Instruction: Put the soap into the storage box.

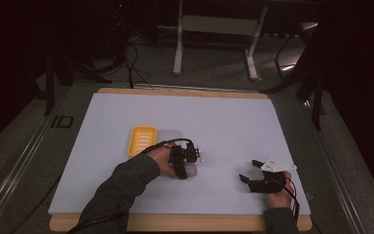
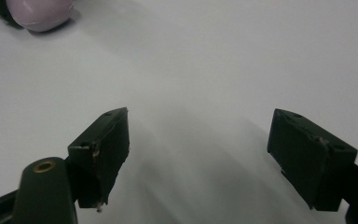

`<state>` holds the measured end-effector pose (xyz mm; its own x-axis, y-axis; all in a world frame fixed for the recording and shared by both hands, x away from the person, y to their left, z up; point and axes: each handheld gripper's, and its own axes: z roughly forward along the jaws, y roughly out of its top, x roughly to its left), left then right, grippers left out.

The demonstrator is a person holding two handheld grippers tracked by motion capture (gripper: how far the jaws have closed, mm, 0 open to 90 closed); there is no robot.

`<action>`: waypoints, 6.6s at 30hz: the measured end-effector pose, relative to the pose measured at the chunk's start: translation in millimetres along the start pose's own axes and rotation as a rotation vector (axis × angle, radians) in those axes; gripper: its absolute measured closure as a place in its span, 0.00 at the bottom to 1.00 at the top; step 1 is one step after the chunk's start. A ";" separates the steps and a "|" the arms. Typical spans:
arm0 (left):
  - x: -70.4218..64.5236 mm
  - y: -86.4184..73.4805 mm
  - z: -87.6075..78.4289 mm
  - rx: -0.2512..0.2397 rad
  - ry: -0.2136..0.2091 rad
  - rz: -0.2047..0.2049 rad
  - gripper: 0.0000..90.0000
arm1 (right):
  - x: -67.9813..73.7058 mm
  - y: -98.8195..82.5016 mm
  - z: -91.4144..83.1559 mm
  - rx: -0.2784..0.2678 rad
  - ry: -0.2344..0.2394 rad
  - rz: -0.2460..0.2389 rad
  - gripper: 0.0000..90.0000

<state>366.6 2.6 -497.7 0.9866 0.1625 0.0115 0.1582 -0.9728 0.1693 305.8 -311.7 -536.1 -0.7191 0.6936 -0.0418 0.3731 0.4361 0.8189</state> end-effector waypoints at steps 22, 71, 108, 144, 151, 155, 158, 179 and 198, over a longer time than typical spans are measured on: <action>1.6 -6.1 -13.1 -0.012 0.023 -0.009 0.55 | 0.0 0.0 -0.1 -0.001 0.000 0.000 0.23; 22.1 -33.8 -59.7 -0.089 0.074 -0.093 0.55 | 0.1 -0.1 -0.8 -0.002 -0.002 -0.002 0.23; 43.9 -60.2 -64.5 -0.084 0.094 -0.211 0.55 | 0.1 -0.2 -0.9 -0.005 -0.002 -0.003 0.23; 63.9 -83.5 -72.7 -0.081 0.118 -0.324 0.55 | -0.1 -0.3 -0.9 -0.006 -0.001 -0.002 0.23; 66.8 -87.6 -73.7 -0.088 0.123 -0.338 0.55 | 0.0 -0.3 -0.8 -0.005 -0.001 -0.002 0.23; 68.8 -90.6 -74.2 -0.089 0.128 -0.356 0.55 | 0.0 -0.2 -0.7 -0.005 0.001 -0.002 0.23; 71.0 -93.4 -75.0 -0.094 0.128 -0.368 0.55 | 0.1 -0.2 -0.8 -0.005 0.001 -0.002 0.23; 84.1 -113.9 -65.4 -0.087 0.133 -0.478 0.55 | 0.5 -0.2 -0.7 -0.004 -0.003 -0.006 0.23; 93.3 -123.1 -56.4 -0.081 0.134 -0.580 0.55 | 0.6 -0.1 -0.8 -0.002 -0.004 -0.007 0.23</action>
<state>437.0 146.8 -461.8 0.7259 0.6876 0.0179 0.6608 -0.7044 0.2591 304.9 -311.7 -535.8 -0.7193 0.6929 -0.0498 0.3668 0.4396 0.8199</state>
